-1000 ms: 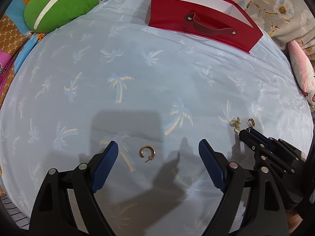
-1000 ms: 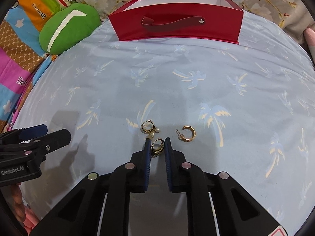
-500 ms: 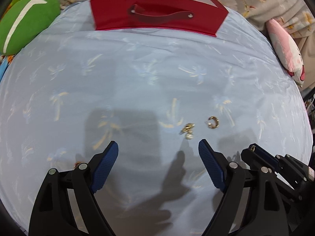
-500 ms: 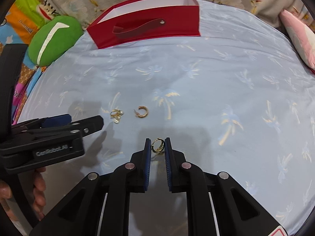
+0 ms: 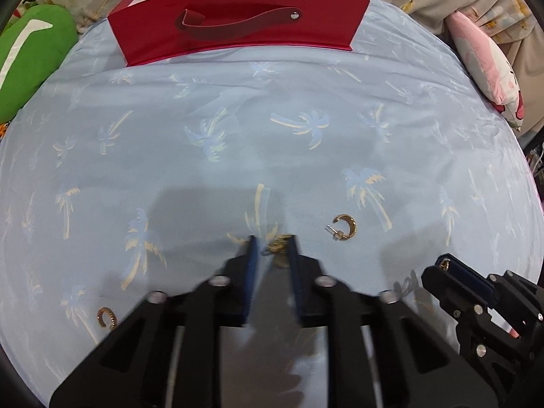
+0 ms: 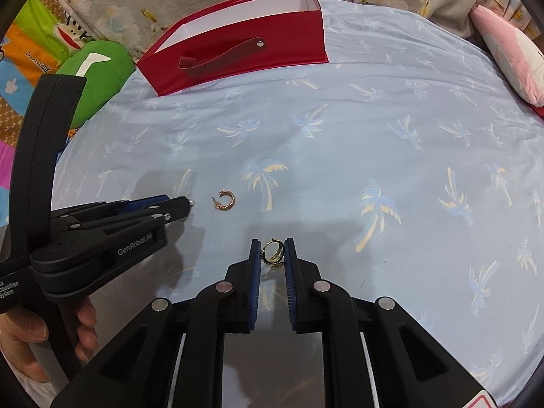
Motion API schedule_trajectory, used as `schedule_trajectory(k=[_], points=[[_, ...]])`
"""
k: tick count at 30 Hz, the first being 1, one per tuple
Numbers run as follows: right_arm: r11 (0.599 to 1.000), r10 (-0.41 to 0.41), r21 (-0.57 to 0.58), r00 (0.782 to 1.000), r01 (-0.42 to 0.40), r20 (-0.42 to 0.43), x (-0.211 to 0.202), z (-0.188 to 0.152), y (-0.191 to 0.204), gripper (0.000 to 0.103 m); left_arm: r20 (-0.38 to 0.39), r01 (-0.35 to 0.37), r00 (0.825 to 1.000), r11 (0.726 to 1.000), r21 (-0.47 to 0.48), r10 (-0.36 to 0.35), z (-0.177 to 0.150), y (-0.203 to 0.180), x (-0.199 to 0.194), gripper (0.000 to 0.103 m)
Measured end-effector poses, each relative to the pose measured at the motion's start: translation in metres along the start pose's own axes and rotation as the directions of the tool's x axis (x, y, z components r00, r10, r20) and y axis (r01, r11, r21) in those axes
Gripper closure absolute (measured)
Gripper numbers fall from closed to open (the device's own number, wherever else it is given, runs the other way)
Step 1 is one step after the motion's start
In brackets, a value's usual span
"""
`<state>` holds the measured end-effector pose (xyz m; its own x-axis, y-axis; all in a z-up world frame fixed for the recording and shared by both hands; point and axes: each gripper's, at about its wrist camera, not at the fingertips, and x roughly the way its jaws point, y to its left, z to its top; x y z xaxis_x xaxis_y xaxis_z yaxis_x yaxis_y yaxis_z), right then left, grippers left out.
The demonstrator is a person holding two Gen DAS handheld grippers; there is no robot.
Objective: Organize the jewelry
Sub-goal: 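Grasp a gold hoop earring with the right tool while the left tool grasps a gold earring, then carry both earrings to the red box and lower them inside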
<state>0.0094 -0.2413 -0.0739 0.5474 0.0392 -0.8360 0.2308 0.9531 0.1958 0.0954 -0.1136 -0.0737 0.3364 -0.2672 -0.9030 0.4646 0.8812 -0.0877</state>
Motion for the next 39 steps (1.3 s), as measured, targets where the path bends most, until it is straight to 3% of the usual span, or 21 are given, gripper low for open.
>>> schedule_trajectory(k=[3,9,21,30,39], points=[[1.0,0.004,0.002,1.0,-0.004,0.002,0.0,0.001,0.0,0.091,0.008,0.006,1.0,1.0,0.013,-0.006,-0.001,-0.002,-0.002,0.099],[1.0,0.025,-0.014,0.999,-0.025,0.019,-0.007,0.004,0.009,0.091,0.041,0.033,0.999,0.999,-0.043,-0.032,-0.005,0.018,-0.029,0.099],[0.991,0.102,-0.1,0.985,-0.089,0.14,-0.047,0.037,0.049,0.091,0.184,0.007,0.983,0.991,-0.136,0.018,0.004,0.064,-0.104,0.099],[0.982,0.144,-0.16,0.954,-0.104,0.263,-0.078,0.078,0.074,0.091,0.298,0.013,0.954,0.99,-0.139,0.03,0.031,0.074,-0.146,0.099],[0.979,0.155,-0.178,0.921,-0.096,0.358,-0.098,0.118,0.079,0.091,0.401,0.008,0.915,0.99,-0.137,0.049,0.068,0.084,-0.177,0.099]])
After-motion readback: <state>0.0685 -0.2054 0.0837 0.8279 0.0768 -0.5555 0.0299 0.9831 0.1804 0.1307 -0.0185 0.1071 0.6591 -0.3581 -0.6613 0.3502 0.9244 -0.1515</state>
